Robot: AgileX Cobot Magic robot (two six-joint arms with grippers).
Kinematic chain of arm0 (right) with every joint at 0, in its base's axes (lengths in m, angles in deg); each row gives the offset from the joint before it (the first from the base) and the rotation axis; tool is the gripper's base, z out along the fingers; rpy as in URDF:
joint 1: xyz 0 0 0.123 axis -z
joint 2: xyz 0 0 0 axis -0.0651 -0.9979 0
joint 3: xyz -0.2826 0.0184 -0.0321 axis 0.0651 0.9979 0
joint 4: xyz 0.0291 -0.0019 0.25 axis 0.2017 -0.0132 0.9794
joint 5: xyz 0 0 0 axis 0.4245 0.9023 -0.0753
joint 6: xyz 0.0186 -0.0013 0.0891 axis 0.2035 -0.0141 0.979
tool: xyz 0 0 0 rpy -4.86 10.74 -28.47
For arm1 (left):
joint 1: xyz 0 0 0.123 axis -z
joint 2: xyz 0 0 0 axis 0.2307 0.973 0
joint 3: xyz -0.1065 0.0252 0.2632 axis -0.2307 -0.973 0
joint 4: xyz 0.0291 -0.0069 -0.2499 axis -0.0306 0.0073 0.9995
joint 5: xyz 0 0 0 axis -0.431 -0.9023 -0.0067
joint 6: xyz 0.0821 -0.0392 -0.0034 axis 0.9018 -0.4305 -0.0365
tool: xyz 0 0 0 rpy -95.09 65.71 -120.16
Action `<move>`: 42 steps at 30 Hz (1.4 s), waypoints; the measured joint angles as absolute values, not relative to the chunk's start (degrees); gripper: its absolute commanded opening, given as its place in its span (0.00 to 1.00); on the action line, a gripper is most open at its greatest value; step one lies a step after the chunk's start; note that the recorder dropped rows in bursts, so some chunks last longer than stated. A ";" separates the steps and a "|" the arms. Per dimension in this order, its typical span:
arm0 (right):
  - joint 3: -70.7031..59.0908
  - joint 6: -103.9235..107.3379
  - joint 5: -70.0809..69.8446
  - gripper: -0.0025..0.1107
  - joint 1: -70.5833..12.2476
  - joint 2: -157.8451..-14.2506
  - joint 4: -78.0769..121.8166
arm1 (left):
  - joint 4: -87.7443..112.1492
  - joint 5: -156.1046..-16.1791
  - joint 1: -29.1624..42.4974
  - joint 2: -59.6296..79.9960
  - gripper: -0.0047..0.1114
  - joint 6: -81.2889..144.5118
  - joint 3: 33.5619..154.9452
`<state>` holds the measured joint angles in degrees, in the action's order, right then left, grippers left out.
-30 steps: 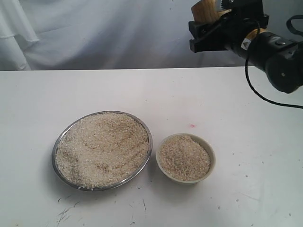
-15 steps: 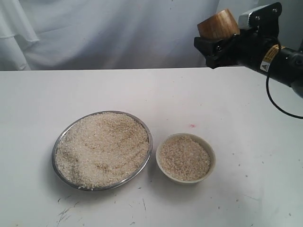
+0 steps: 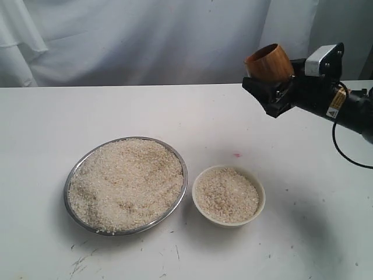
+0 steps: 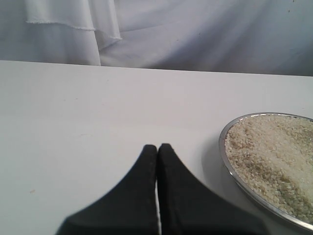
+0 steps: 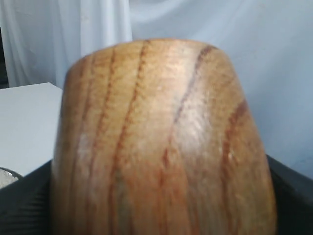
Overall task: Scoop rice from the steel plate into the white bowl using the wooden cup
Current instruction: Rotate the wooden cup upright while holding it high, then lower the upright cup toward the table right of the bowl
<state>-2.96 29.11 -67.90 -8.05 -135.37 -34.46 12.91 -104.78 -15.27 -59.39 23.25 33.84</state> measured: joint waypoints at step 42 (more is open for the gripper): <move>-4.58 48.01 -68.97 0.02 0.15 -137.79 -71.37 | 12.91 -104.78 -15.27 -59.39 0.04 23.25 33.84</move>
